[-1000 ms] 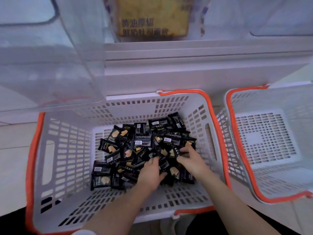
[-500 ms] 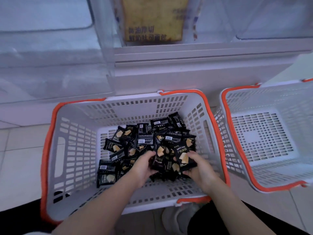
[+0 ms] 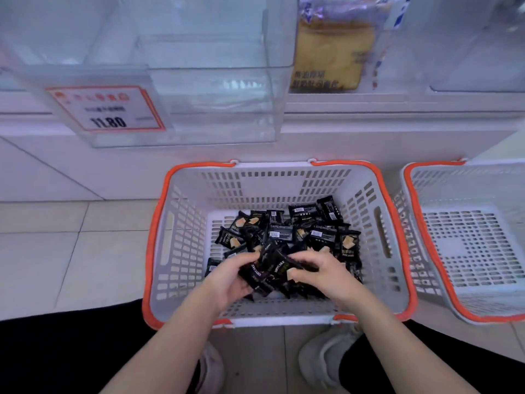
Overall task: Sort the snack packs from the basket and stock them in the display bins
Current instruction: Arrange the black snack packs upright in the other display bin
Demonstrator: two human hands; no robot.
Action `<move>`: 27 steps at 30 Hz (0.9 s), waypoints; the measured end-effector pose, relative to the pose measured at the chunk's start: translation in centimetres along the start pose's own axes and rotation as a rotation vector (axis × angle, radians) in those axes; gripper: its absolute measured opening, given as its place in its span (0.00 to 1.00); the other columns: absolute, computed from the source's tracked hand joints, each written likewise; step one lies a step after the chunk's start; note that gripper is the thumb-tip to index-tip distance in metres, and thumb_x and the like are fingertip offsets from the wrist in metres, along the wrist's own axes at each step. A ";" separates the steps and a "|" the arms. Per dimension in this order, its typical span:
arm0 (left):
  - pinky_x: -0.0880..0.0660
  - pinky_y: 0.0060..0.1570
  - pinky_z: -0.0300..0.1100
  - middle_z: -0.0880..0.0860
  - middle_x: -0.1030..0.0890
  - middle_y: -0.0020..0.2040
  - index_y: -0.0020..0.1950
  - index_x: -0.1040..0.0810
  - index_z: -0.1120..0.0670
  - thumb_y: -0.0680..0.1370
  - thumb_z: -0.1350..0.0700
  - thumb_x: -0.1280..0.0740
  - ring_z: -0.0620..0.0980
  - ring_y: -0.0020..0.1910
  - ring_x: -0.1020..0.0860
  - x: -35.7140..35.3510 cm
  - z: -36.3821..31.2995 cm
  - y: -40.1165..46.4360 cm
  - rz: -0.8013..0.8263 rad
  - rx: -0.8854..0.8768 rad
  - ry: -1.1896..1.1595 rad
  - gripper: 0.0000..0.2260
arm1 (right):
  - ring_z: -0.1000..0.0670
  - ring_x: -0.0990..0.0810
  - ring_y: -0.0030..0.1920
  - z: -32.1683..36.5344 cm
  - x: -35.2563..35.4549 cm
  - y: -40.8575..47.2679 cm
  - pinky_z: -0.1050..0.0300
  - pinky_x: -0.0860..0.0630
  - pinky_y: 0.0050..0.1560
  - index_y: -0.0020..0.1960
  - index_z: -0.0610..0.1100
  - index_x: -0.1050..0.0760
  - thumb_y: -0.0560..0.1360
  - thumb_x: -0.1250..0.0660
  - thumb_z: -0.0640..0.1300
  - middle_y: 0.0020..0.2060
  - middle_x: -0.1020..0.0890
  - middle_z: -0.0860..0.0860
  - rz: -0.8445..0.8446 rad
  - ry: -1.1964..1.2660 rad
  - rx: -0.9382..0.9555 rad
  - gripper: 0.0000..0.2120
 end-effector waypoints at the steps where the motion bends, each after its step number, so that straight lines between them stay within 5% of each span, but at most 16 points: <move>1: 0.24 0.50 0.46 0.53 0.16 0.48 0.53 0.22 0.55 0.70 0.55 0.30 0.50 0.47 0.19 0.5 -0.4 -0.3 0.008 0.016 0.036 0.12 | 0.70 0.25 0.47 0.0 -0.1 0.0 0.71 0.34 0.56 0.48 0.54 0.20 0.73 0.30 0.44 0.46 0.18 0.60 0.003 -0.073 0.015 0.07; 5: 0.30 0.64 0.54 0.57 0.17 0.50 0.49 0.20 0.55 0.75 0.54 0.32 0.56 0.53 0.21 0.7 -0.4 -1.0 -0.019 0.015 0.333 0.07 | 0.60 0.24 0.46 0.0 -1.3 0.1 0.60 0.30 0.53 0.49 0.52 0.22 0.72 0.29 0.43 0.46 0.22 0.57 -0.020 -0.272 0.090 0.07; 8: 0.33 0.64 0.53 0.56 0.18 0.55 0.53 0.20 0.52 0.73 0.41 0.34 0.54 0.57 0.22 0.2 0.5 -1.3 -0.007 0.010 0.379 0.18 | 0.64 0.29 0.42 -0.4 -2.3 0.0 0.65 0.35 0.47 0.46 0.57 0.31 0.71 0.29 0.47 0.45 0.28 0.61 -0.110 -0.389 0.118 0.11; 11: 0.29 0.63 0.51 0.52 0.17 0.55 0.57 0.21 0.51 0.66 0.34 0.34 0.51 0.58 0.22 -0.6 0.7 -1.4 0.088 -0.024 0.364 0.28 | 0.69 0.31 0.43 -0.9 -2.3 -0.3 0.70 0.36 0.44 0.58 0.55 0.31 0.73 0.31 0.49 0.52 0.31 0.63 -0.166 -0.395 0.113 0.17; 15: 0.30 0.55 0.51 0.51 0.17 0.53 0.53 0.18 0.52 0.63 0.36 0.31 0.55 0.55 0.23 -1.6 0.1 -1.4 0.157 -0.151 0.462 0.26 | 0.62 0.33 0.60 -1.6 -1.2 -0.6 0.62 0.35 0.63 0.69 0.54 0.34 0.76 0.34 0.49 0.61 0.29 0.61 -0.019 -0.486 0.082 0.23; 19: 0.29 0.60 0.52 0.50 0.18 0.53 0.57 0.20 0.53 0.69 0.38 0.37 0.56 0.58 0.23 -2.1 0.1 -0.8 0.151 -0.202 0.373 0.24 | 0.55 0.21 0.51 -2.1 -1.2 -0.7 0.57 0.25 0.54 0.55 0.53 0.27 0.76 0.35 0.50 0.50 0.19 0.57 -0.038 -0.163 -0.007 0.08; 22: 0.29 0.60 0.50 0.53 0.19 0.56 0.59 0.23 0.53 0.73 0.45 0.36 0.52 0.57 0.23 -2.7 0.8 0.1 0.096 -0.245 0.260 0.19 | 0.51 0.20 0.51 -2.0 -1.8 0.0 0.55 0.23 0.52 0.54 0.51 0.26 0.76 0.36 0.52 0.49 0.18 0.52 -0.191 0.140 -0.110 0.09; 27: 0.23 0.42 0.41 0.55 0.16 0.49 0.54 0.22 0.57 0.77 0.58 0.35 0.52 0.45 0.19 -2.7 2.4 1.9 -0.132 -0.221 0.198 0.07 | 0.52 0.22 0.47 -2.5 -3.4 1.0 0.55 0.26 0.48 0.55 0.48 0.26 0.77 0.37 0.51 0.49 0.19 0.50 -0.137 0.081 -0.240 0.10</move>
Point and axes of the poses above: each hand's wrist, its own y-axis towards the middle knuckle, its own x-axis out of the back of the hand, z = x × y, the point moved 1 cm from there along y, towards the middle knuckle
